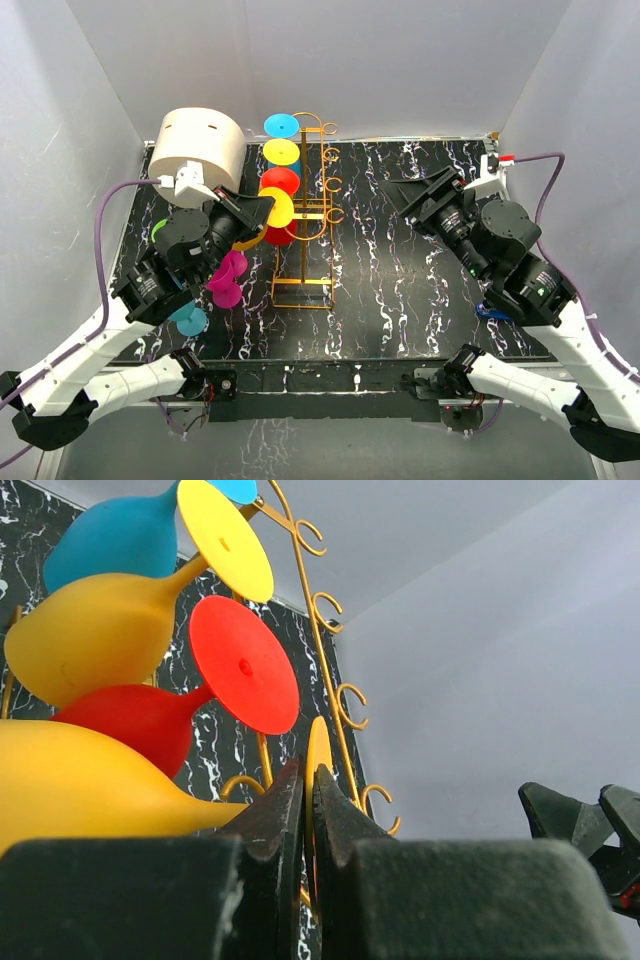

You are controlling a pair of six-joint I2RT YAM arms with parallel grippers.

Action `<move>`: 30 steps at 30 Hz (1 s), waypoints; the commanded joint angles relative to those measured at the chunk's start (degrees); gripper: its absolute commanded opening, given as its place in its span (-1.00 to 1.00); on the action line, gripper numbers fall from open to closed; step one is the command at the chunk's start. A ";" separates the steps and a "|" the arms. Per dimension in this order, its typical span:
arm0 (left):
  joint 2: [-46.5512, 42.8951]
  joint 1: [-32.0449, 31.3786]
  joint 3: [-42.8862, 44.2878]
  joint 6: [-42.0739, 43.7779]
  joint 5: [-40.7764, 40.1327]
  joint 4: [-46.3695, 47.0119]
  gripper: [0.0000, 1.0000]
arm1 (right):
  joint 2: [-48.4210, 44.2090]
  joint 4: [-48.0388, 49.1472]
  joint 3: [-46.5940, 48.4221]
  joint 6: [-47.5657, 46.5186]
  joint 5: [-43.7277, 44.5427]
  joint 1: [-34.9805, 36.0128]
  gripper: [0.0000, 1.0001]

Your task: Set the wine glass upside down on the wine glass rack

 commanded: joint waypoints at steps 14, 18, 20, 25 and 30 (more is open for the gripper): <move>-1.11 0.10 -3.43 -1.83 1.86 3.57 -1.00 | 0.86 0.98 0.37 0.25 0.35 0.23 0.14; -1.86 0.08 -4.34 -3.10 2.32 3.34 -0.60 | 1.09 1.02 0.29 0.44 0.15 0.24 0.13; -2.28 0.08 -4.49 -3.82 2.25 2.69 -0.49 | 1.15 1.17 0.07 0.53 0.02 0.27 0.13; -2.36 0.06 -2.11 -3.63 2.03 -0.83 -0.12 | 1.50 3.31 -0.69 1.29 -2.14 0.27 0.14; -1.98 0.06 1.16 -3.53 3.54 -5.41 0.11 | 2.90 5.40 -1.28 1.49 -3.72 0.24 0.14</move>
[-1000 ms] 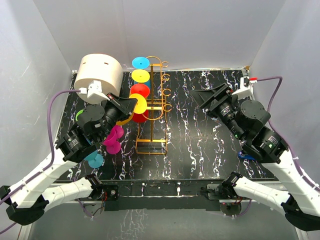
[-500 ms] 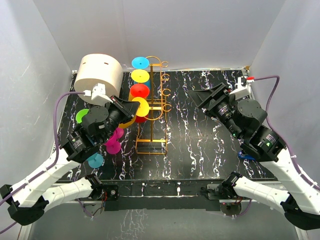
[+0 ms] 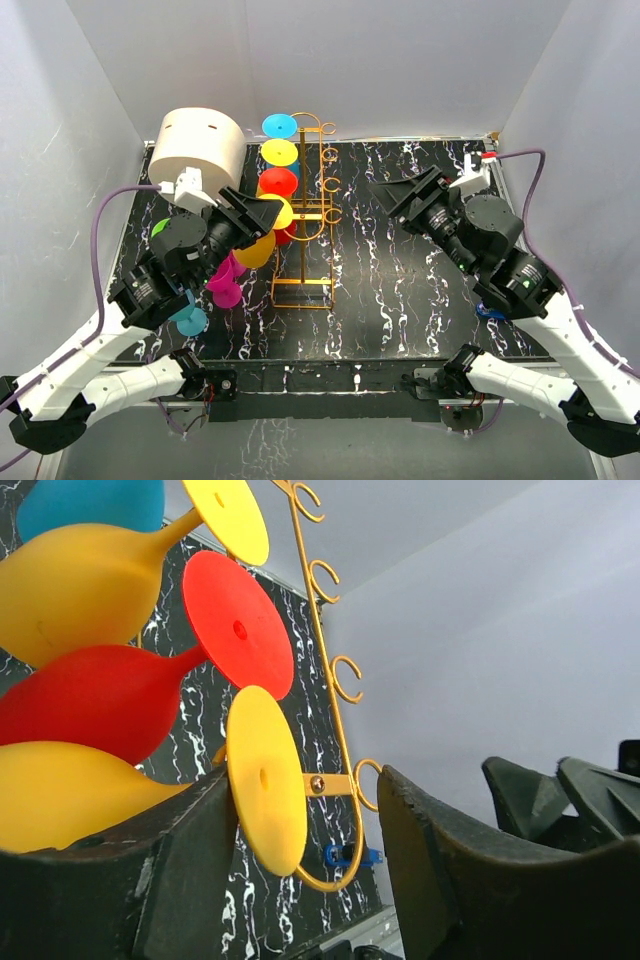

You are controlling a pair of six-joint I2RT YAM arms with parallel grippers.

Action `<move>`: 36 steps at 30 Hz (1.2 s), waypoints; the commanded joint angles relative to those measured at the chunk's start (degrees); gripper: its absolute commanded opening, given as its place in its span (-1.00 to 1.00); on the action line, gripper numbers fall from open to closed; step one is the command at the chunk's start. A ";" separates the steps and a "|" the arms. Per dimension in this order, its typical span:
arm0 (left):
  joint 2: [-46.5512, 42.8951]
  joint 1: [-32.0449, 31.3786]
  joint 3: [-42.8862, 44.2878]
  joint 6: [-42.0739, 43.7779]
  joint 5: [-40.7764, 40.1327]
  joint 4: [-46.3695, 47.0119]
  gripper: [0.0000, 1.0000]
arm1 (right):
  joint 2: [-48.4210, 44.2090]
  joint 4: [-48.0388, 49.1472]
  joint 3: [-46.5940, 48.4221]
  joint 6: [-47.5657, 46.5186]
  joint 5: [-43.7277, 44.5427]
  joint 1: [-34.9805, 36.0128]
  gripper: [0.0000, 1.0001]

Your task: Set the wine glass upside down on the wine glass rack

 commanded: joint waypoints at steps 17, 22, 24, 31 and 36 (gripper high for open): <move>4.88 0.03 12.21 4.60 7.72 -15.19 0.41 | 0.70 6.32 -2.71 0.51 -2.19 0.26 0.16; 4.25 0.04 13.42 5.59 8.06 -17.02 0.47 | 0.47 6.70 -3.22 0.47 -2.39 0.23 0.17; 3.91 0.06 14.05 5.68 8.39 -18.34 0.49 | 0.38 6.98 -3.45 0.48 -2.51 0.22 0.17; 0.46 0.06 14.61 5.20 8.50 -22.53 0.60 | 0.20 7.55 -4.27 0.67 -2.79 0.29 0.17; -1.87 0.10 15.53 7.28 7.84 -24.18 0.63 | 0.06 7.62 -4.56 0.69 -2.96 0.29 0.18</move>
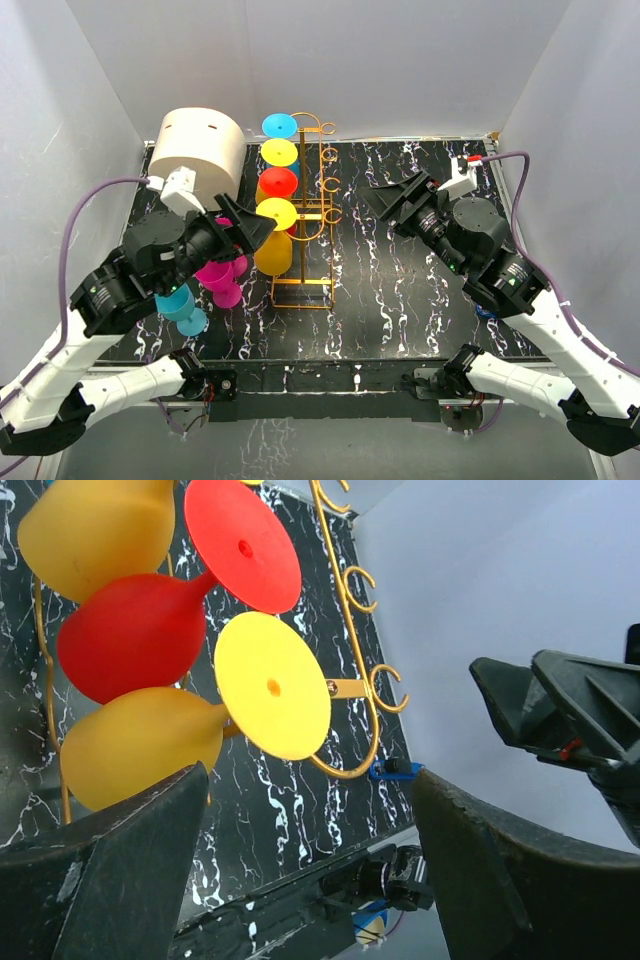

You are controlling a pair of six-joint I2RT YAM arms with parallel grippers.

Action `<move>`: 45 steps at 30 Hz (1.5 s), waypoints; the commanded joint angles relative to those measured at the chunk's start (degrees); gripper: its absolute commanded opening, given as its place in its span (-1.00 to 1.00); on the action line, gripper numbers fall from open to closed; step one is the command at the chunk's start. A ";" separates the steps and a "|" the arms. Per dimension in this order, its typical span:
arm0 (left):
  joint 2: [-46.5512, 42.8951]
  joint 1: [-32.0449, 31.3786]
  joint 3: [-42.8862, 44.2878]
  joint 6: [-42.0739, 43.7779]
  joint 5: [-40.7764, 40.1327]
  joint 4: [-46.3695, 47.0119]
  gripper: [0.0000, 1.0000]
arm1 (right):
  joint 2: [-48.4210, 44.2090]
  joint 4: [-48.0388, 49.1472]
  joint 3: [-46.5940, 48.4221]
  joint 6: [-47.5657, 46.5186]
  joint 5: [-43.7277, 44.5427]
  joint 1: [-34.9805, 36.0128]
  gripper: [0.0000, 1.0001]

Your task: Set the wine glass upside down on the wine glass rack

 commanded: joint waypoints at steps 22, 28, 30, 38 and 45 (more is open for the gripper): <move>11.72 2.97 11.71 24.44 -37.14 -15.23 0.16 | 0.35 2.22 2.81 0.30 -0.50 0.28 0.17; 15.37 21.25 10.96 29.97 -14.79 -11.73 0.08 | 0.12 2.58 2.93 1.04 -2.67 0.28 0.14; 17.40 24.75 10.81 30.17 -8.95 -11.74 0.08 | -0.29 2.66 2.39 1.33 -2.52 0.28 0.14; 24.73 34.46 9.97 30.38 7.27 -7.96 0.13 | -1.52 2.84 0.26 1.83 -1.39 0.30 0.14; 30.12 35.52 6.58 32.19 17.09 -7.79 0.15 | -3.60 2.25 -1.60 1.75 0.69 0.23 0.14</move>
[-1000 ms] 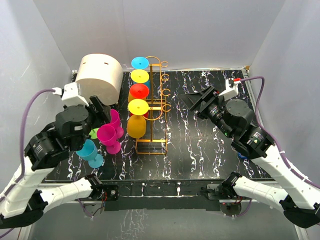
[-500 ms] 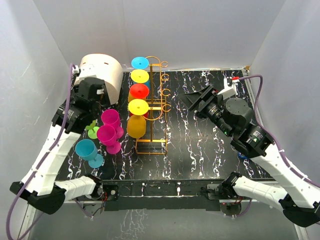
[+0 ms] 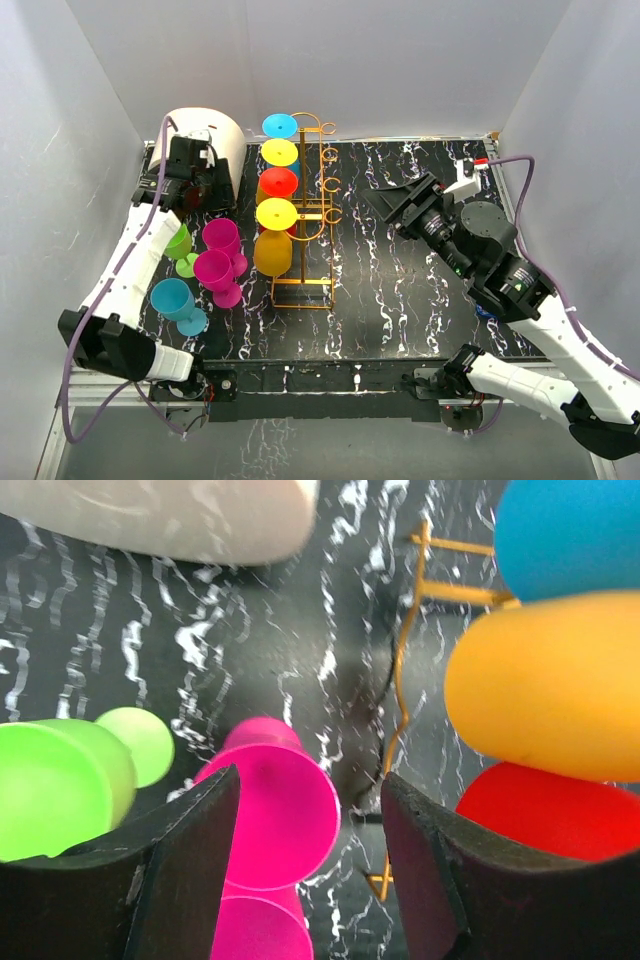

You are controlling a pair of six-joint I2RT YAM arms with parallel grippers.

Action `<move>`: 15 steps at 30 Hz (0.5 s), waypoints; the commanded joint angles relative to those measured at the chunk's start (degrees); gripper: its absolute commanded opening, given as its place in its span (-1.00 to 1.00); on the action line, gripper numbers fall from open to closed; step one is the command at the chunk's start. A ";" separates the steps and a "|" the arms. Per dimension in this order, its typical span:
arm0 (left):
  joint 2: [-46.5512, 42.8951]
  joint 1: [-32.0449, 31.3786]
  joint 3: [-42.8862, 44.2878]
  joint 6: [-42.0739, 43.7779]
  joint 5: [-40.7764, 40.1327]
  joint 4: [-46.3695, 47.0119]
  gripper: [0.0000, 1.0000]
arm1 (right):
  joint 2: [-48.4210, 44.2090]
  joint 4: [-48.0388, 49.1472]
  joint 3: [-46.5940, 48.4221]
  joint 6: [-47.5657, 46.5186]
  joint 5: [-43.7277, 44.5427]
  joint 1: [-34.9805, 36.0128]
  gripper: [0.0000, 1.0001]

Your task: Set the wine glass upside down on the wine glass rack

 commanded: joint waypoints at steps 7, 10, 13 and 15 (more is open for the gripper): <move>0.77 0.07 -7.75 1.06 9.44 -0.15 0.11 | -2.25 -0.08 -0.54 -0.77 3.36 0.27 0.15; 0.39 0.04 -9.72 0.73 9.80 -0.32 0.08 | -2.20 -0.45 -0.54 -1.09 3.66 0.25 0.16; 0.50 0.06 -11.43 0.73 10.22 0.27 0.03 | -2.36 -0.37 -0.99 -1.02 3.66 0.23 0.16; 1.07 0.09 -12.31 0.73 10.20 0.77 -0.04 | -2.56 -0.30 -1.64 -0.86 3.68 0.27 0.16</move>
